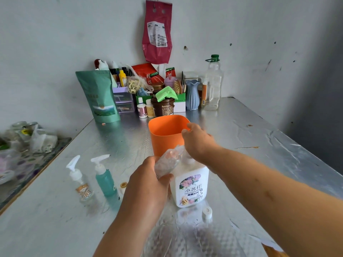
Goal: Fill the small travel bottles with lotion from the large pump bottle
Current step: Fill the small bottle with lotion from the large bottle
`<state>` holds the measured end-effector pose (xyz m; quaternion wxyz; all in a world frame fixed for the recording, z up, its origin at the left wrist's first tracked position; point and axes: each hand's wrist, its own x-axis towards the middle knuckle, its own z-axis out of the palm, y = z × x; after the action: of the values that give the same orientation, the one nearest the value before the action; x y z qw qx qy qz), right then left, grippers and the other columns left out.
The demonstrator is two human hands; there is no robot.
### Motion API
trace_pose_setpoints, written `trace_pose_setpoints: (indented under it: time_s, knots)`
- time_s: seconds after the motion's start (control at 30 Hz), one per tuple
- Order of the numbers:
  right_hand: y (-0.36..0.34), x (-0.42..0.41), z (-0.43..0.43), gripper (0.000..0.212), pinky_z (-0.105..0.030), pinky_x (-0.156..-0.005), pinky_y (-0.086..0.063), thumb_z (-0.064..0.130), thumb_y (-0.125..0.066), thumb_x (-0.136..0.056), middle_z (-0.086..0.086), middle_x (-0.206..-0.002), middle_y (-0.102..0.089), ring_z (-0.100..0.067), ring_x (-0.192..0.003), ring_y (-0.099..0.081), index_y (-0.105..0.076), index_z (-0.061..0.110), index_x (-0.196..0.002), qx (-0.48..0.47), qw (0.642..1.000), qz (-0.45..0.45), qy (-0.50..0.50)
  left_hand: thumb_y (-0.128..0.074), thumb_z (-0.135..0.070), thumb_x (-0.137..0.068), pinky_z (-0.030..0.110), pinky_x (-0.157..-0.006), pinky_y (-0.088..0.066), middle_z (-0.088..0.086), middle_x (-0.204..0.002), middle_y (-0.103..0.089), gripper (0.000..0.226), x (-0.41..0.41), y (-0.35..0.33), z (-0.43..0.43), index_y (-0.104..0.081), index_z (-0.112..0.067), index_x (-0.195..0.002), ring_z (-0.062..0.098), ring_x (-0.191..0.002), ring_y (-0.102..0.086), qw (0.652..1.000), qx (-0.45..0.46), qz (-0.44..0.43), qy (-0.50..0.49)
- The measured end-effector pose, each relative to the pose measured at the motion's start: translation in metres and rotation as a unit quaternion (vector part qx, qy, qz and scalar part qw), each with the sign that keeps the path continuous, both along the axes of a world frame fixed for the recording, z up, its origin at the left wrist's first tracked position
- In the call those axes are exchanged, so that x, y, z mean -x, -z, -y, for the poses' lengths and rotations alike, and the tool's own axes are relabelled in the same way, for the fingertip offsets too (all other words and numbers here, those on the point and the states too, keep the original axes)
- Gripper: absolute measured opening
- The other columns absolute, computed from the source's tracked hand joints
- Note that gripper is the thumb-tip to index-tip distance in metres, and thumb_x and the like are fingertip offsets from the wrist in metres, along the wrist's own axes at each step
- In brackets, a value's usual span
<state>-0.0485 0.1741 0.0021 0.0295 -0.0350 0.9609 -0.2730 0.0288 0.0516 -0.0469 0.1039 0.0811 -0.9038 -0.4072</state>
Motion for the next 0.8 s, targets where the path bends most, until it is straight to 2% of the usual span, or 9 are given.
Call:
trace_pose_setpoints:
  time_s: [0.07, 0.2, 0.33, 0.4, 0.6, 0.8]
  knots:
    - [0.000, -0.002, 0.001, 0.040, -0.042, -0.114, -0.022, 0.015, -0.029, -0.104, -0.013, -0.151, -0.029, -0.032, -0.140, -0.026, -0.036, 0.006, -0.143, -0.007, 1.000, -0.003, -0.001, -0.065, -0.029, -0.090, 0.021, -0.064, -0.040, -0.013, -0.101, -0.066, 0.027, -0.001, 0.001, 0.000, -0.056, -0.031, -0.115, 0.009, -0.091, -0.061, 1.000, 0.001, 0.005, 0.001]
    - [-0.004, -0.005, 0.001, 0.041, -0.044, -0.113, -0.022, 0.015, -0.028, -0.104, -0.016, -0.150, -0.030, -0.034, -0.139, -0.026, -0.035, 0.005, -0.143, 0.006, 1.000, 0.011, 0.004, -0.065, -0.029, -0.090, 0.025, -0.070, -0.041, -0.011, -0.103, -0.066, 0.028, -0.003, -0.001, -0.001, -0.056, -0.030, -0.117, 0.012, -0.095, -0.061, 1.000, 0.008, 0.000, 0.002]
    - [-0.013, -0.007, 0.000, 0.044, -0.047, -0.115, -0.024, 0.019, -0.025, -0.104, -0.014, -0.150, -0.030, -0.035, -0.138, -0.027, -0.029, 0.007, -0.146, 0.030, 0.999, 0.028, 0.019, -0.065, -0.026, -0.091, 0.019, -0.062, -0.039, -0.014, -0.097, -0.065, 0.027, -0.005, -0.006, -0.001, -0.055, -0.031, -0.115, 0.004, -0.085, -0.060, 1.000, 0.012, -0.013, 0.007]
    - [-0.016, -0.008, 0.001, 0.041, -0.047, -0.113, -0.026, 0.018, -0.026, -0.104, -0.015, -0.147, -0.033, -0.035, -0.136, -0.029, -0.035, 0.006, -0.142, 0.017, 0.999, 0.024, 0.012, -0.065, -0.025, -0.091, 0.016, -0.059, -0.038, -0.015, -0.091, -0.064, 0.024, -0.005, -0.008, -0.001, -0.056, -0.032, -0.112, -0.004, -0.078, -0.057, 1.000, 0.011, -0.018, 0.007]
    - [-0.017, -0.008, 0.000, 0.040, -0.047, -0.111, -0.029, 0.017, -0.029, -0.104, -0.018, -0.146, -0.034, -0.036, -0.136, -0.030, -0.039, 0.003, -0.139, -0.006, 1.000, 0.017, -0.003, -0.064, -0.026, -0.091, 0.011, -0.056, -0.035, -0.016, -0.094, -0.064, 0.025, -0.005, -0.008, -0.001, -0.055, -0.033, -0.114, -0.006, -0.077, -0.056, 1.000, 0.011, -0.020, 0.009]
    - [-0.006, -0.002, 0.001, 0.039, -0.046, -0.112, -0.028, 0.013, -0.030, -0.103, -0.015, -0.148, -0.035, -0.034, -0.137, -0.032, -0.038, 0.003, -0.141, 0.021, 1.000, 0.006, 0.005, -0.065, -0.027, -0.090, 0.024, -0.075, -0.042, -0.015, -0.106, -0.066, 0.031, -0.004, -0.006, 0.000, -0.055, -0.032, -0.119, 0.009, -0.098, -0.061, 1.000, 0.018, -0.014, 0.006]
